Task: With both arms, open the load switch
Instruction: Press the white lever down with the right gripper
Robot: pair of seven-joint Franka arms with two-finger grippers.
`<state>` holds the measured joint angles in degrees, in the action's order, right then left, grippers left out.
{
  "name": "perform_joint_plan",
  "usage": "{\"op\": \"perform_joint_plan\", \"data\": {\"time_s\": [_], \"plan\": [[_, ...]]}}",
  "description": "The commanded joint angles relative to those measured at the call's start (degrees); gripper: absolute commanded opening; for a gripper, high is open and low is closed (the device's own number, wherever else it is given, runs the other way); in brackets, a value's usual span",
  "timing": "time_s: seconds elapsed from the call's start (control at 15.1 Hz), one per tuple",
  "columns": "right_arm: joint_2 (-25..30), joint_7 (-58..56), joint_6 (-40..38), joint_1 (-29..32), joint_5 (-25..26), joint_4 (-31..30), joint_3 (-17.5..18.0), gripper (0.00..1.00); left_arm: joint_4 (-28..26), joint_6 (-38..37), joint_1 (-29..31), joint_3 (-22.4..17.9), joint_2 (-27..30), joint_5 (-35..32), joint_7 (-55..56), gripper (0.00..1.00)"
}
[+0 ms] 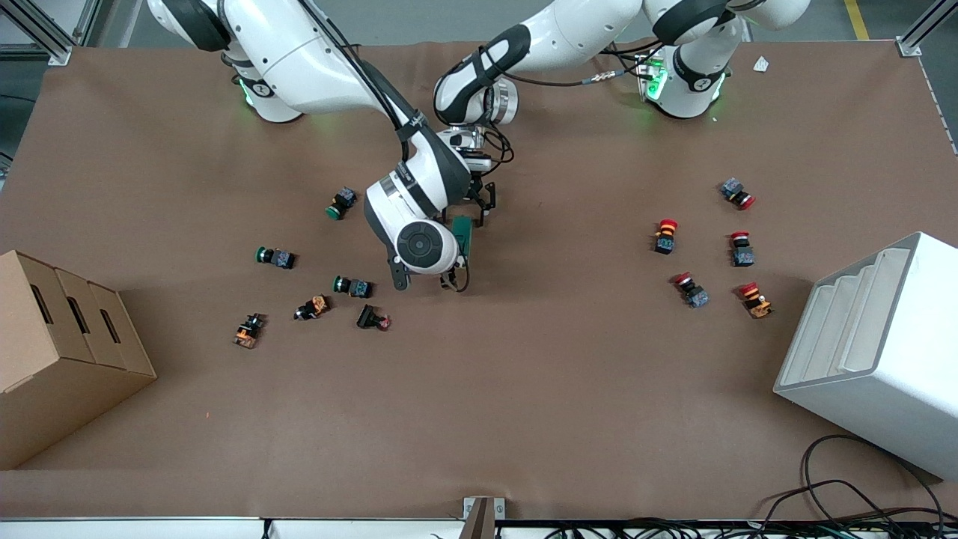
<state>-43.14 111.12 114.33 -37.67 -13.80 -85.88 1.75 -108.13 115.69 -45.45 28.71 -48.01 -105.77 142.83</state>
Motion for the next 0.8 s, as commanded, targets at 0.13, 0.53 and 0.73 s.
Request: {"op": "perform_joint_plan", "data": {"time_s": [0.13,0.53,0.73], "plan": [[-1.0,1.6,-0.7,-1.1,-4.1,1.1,-0.3,1.00,1.2,-1.4,-2.5,-0.5,-3.5,-0.9,2.3,0.97],[-0.7,1.3,-11.6,-0.4,-5.7,6.7,-0.3,1.00,1.5,-2.6,-3.3,-0.5,-4.8,-1.0,2.2,0.97],[-0.6,1.3,-15.2,-1.1,-5.6,7.7,-0.3,1.00,1.5,-2.7,-3.3,-0.5,-4.9,-1.0,2.2,0.97]]}}
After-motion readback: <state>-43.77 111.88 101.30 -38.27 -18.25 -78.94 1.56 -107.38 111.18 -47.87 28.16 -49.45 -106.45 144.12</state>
